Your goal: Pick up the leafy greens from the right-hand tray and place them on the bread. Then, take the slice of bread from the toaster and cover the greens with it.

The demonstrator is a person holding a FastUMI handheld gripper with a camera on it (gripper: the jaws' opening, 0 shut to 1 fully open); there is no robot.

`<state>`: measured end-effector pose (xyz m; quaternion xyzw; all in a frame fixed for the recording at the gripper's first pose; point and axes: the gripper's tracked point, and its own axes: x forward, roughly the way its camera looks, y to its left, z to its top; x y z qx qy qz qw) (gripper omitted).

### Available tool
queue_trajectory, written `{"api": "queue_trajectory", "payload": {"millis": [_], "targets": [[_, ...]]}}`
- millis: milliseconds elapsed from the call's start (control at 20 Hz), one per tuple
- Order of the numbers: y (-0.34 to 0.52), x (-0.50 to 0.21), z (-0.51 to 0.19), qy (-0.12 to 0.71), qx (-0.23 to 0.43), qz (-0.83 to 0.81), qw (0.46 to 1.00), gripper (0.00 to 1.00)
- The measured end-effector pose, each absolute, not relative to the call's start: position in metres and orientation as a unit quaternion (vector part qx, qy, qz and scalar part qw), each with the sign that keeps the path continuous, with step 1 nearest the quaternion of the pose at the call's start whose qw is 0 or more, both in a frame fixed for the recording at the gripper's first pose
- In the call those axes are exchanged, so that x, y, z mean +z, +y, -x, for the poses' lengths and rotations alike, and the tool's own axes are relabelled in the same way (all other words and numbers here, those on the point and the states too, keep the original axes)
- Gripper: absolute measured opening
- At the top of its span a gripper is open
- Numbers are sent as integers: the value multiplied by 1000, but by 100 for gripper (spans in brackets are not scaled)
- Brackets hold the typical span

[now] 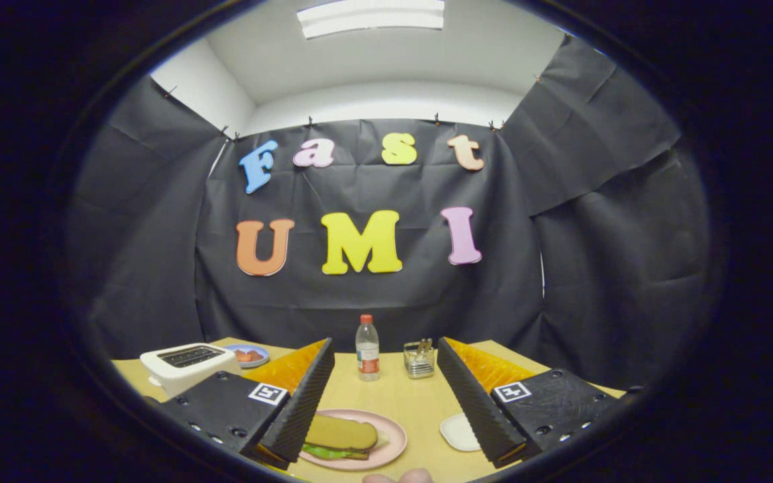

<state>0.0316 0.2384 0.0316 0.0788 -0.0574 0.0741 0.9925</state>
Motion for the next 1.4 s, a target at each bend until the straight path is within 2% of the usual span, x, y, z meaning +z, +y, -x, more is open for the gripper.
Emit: {"api": "queue_trajectory", "payload": {"millis": [450, 1400], "targets": [[271, 19, -19, -40, 97, -84, 991, 95], [273, 6, -25, -28, 95, -100, 990, 96]]}}
